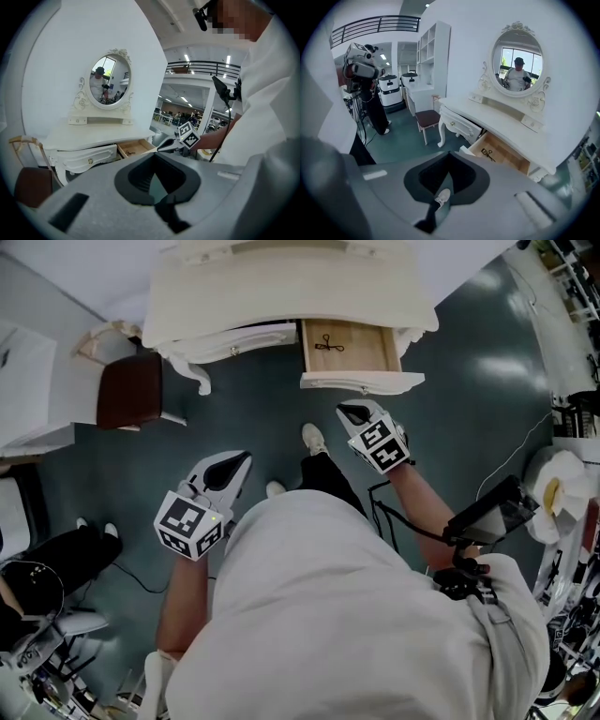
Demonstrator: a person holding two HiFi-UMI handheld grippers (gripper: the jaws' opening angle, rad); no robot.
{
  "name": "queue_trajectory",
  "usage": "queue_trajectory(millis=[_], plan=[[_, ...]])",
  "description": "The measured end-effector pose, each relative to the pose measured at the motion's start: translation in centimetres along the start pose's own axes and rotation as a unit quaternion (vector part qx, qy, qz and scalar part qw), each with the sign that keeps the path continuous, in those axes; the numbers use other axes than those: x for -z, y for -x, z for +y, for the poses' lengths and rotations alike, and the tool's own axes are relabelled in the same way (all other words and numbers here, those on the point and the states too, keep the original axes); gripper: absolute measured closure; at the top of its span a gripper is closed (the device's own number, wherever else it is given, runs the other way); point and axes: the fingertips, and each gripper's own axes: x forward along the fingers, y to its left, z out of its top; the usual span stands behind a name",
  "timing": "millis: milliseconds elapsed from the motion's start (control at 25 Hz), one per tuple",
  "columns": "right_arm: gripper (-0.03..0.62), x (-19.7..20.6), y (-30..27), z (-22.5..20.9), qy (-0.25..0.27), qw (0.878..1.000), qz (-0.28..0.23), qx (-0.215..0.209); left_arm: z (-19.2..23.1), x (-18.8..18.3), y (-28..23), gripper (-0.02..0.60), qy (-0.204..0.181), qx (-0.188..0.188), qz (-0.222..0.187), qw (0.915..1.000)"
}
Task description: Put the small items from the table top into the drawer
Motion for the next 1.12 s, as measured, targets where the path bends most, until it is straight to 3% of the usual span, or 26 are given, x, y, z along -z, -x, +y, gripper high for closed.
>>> queue_trajectory(millis=[600, 1120], plan=[[0.594, -2.9, 2.7, 6.8, 0.005, 0.999, -0.041, -0.023, -1.2, 2.3, 1.6, 0.58, -0.006, 0.026, 0.003, 0.9996], [0.594, -4.3, 2.8, 10.0, 0.017, 0.997, -0.057, -0.05, -1.5, 3.8, 2.9, 0.58, 0.003, 0.017, 0.007, 0.9998]])
